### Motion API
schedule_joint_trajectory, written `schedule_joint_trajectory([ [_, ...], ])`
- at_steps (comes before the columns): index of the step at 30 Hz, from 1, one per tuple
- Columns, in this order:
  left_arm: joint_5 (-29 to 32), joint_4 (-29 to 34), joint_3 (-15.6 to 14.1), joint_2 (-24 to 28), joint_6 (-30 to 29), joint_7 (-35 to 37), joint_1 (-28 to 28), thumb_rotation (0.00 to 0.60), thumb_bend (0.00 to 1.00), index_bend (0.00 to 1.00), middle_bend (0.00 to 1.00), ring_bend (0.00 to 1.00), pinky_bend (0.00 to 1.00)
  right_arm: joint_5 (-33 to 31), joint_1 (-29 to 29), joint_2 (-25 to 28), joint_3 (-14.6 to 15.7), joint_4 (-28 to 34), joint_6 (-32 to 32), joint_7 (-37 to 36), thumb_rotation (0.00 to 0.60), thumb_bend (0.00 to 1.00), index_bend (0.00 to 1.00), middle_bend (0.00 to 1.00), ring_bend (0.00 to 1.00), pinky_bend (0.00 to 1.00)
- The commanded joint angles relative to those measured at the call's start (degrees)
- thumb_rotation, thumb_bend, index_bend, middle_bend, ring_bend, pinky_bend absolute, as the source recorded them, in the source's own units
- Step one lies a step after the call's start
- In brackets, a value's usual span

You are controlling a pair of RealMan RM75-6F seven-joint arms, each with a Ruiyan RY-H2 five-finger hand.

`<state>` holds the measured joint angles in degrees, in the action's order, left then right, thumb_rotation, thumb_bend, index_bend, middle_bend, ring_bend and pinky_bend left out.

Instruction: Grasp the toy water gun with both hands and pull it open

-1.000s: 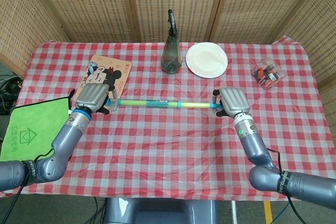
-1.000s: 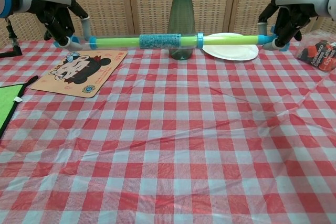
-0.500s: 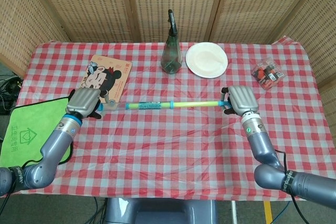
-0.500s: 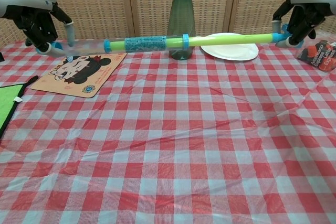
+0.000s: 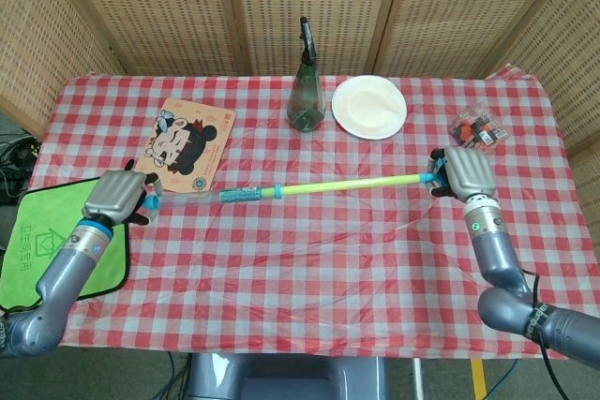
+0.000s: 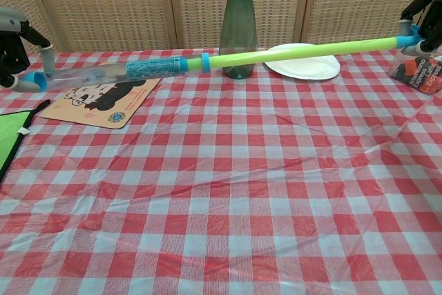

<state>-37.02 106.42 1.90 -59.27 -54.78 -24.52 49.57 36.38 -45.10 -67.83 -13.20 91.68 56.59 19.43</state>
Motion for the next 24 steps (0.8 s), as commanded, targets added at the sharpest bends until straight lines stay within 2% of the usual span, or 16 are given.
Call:
schedule_joint_trajectory([
  [1,-0.24,-0.47,-0.09,-0.02,0.46,0.29,-0.31,0.600,0.39,0.67,0.83,0.72,0.60,0.14,0.24,0.17,-0.02,-0.28,-0.34,-0.16,0.600,0.55,0.87,1.00,1.00,0.68],
  [24,-0.81,-0.94,1.18,0.37,1.85,0.84,-1.09,0.600,0.39,0.65,0.83,0.72,0.60,-1.90,1.08,0.12,0.06,-1.13,-0.84,1.15,0.600,0.55,0.87,1.00,1.00,0.68],
])
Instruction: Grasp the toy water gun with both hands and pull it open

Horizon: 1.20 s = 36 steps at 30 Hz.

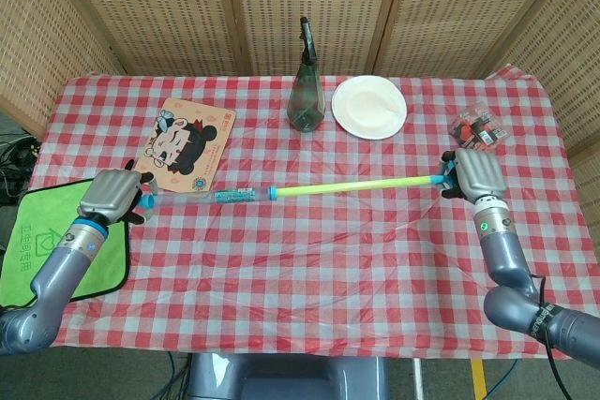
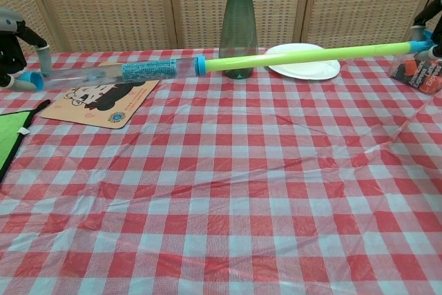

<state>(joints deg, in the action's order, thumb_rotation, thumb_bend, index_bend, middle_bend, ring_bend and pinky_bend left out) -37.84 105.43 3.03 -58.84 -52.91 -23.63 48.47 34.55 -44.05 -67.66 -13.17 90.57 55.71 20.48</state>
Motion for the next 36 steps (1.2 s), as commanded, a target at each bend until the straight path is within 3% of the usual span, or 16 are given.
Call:
schedule_joint_trajectory([
  [1,0.00,0.11,0.09,-0.11,-0.04,-0.15,0.05,0.600,0.39,0.64,0.82,0.72,0.60,-0.16,0.06,-0.08,0.02,-0.03,0.05,0.15,0.600,0.55,0.87,1.00,1.00,0.68],
  [3,-0.08,0.18,0.10,-0.16,-0.15,-0.44,0.09,0.600,0.37,0.58,0.75,0.67,0.56,-0.27,0.09,0.02,0.10,0.08,-0.13,0.30,0.600,0.51,0.83,0.98,0.97,0.68],
  [5,-0.20,0.29,-0.03,-0.13,-0.25,-0.90,0.13,0.600,0.32,0.39,0.50,0.48,0.43,-0.09,0.16,0.21,0.29,0.20,-0.26,0.52,0.600,0.44,0.71,0.87,0.85,0.63],
  [8,-0.29,0.54,-0.58,0.25,0.30,-1.83,0.29,0.600,0.25,0.15,0.14,0.18,0.22,0.39,0.30,0.57,1.36,0.34,-0.56,1.77,0.600,0.32,0.41,0.49,0.52,0.43],
  [11,0.03,1.01,-1.07,0.81,1.51,-2.17,0.47,0.600,0.20,0.09,0.01,0.06,0.14,-0.52,0.26,0.85,2.16,0.51,-1.25,2.94,0.600,0.27,0.25,0.26,0.27,0.29],
  [13,0.09,1.31,-1.19,1.03,1.93,-2.06,0.46,0.600,0.20,0.08,0.00,0.04,0.11,-1.47,0.23,0.87,2.38,0.59,-1.58,3.32,0.600,0.24,0.19,0.14,0.14,0.18],
  [16,-0.40,1.79,-1.34,1.08,1.90,-1.51,0.01,0.600,0.20,0.07,0.00,0.01,0.09,-1.88,0.40,0.69,2.58,0.51,-1.57,3.35,0.600,0.20,0.11,0.03,0.02,0.12],
  [23,-4.64,3.34,-1.28,1.12,-0.40,2.12,-3.02,0.600,0.20,0.06,0.00,0.00,0.00,-0.51,1.84,0.02,3.21,0.65,0.34,2.54,0.600,0.20,0.09,0.00,0.00,0.11],
  [27,-10.48,4.13,-1.30,0.42,-5.33,5.81,-6.99,0.600,0.20,0.06,0.00,0.00,0.00,2.68,4.03,-0.02,3.48,1.96,3.50,0.44,0.600,0.20,0.09,0.00,0.00,0.09],
  [31,-20.10,3.46,-2.73,-1.53,-13.80,9.13,-12.80,0.600,0.20,0.05,0.00,0.00,0.00,11.49,8.37,-0.43,4.52,3.78,10.35,-4.17,0.600,0.20,0.09,0.00,0.00,0.08],
  [36,-31.33,-0.03,-6.32,-5.44,-25.10,9.90,-20.45,0.600,0.20,0.01,0.00,0.00,0.00,28.46,16.19,-3.74,7.71,2.15,24.63,-13.11,0.600,0.19,0.09,0.00,0.00,0.08],
])
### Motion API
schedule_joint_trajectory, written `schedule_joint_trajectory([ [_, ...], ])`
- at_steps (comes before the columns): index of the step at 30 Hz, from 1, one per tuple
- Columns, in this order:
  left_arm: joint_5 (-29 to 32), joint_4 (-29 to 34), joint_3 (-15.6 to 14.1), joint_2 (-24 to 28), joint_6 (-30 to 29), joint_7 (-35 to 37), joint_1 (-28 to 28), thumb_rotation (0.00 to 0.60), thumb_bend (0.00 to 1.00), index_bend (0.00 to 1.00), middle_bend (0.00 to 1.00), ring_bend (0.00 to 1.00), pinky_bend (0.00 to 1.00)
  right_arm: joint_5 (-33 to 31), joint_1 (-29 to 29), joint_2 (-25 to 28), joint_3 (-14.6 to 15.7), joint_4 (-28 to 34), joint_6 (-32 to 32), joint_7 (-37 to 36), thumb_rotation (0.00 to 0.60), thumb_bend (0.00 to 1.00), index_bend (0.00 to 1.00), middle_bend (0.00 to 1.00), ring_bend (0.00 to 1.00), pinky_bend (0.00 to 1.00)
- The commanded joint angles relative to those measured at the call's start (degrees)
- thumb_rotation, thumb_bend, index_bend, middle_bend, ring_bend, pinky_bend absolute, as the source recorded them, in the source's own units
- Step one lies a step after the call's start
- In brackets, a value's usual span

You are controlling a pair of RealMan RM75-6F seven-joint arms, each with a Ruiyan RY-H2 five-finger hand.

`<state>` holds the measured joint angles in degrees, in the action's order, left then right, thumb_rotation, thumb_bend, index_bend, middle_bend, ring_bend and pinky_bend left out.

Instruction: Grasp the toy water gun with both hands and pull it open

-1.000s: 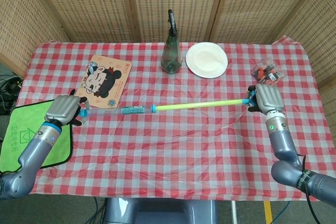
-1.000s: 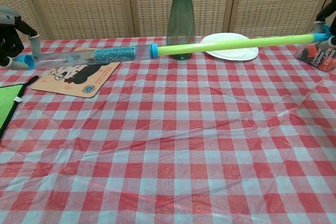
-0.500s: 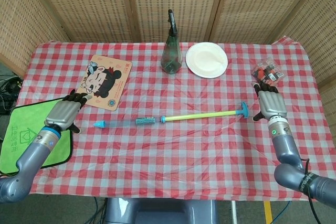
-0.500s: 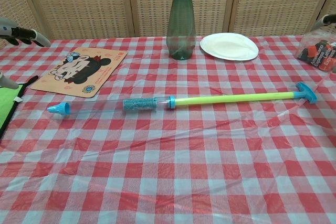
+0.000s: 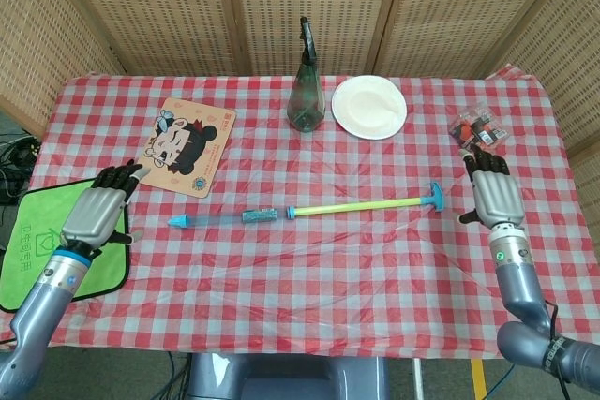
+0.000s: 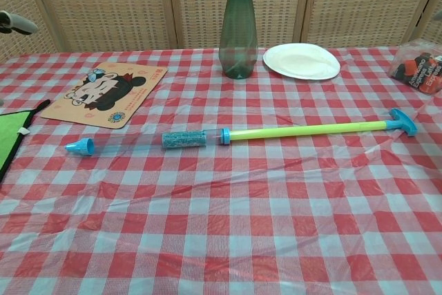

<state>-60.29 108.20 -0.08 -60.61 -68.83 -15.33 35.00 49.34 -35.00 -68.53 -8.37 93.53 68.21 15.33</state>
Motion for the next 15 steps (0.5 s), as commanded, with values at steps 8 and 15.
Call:
schedule_joint_trajectory([
  [8,-18.45,-9.05,-7.21,-10.92,-20.71,1.83,-16.39,0.600,0.20,0.00,0.00,0.00,0.00,29.82,16.31,-7.85,8.34,-8.80,26.79,-17.64,0.600,0.19,0.07,0.00,0.00,0.07],
  [15,-22.03,-14.20,-8.57,-13.46,-24.11,4.48,-21.28,0.600,0.20,0.00,0.00,0.00,0.00,34.58,20.78,-8.59,10.45,-11.71,30.55,-20.46,0.600,0.19,0.06,0.00,0.00,0.06],
])
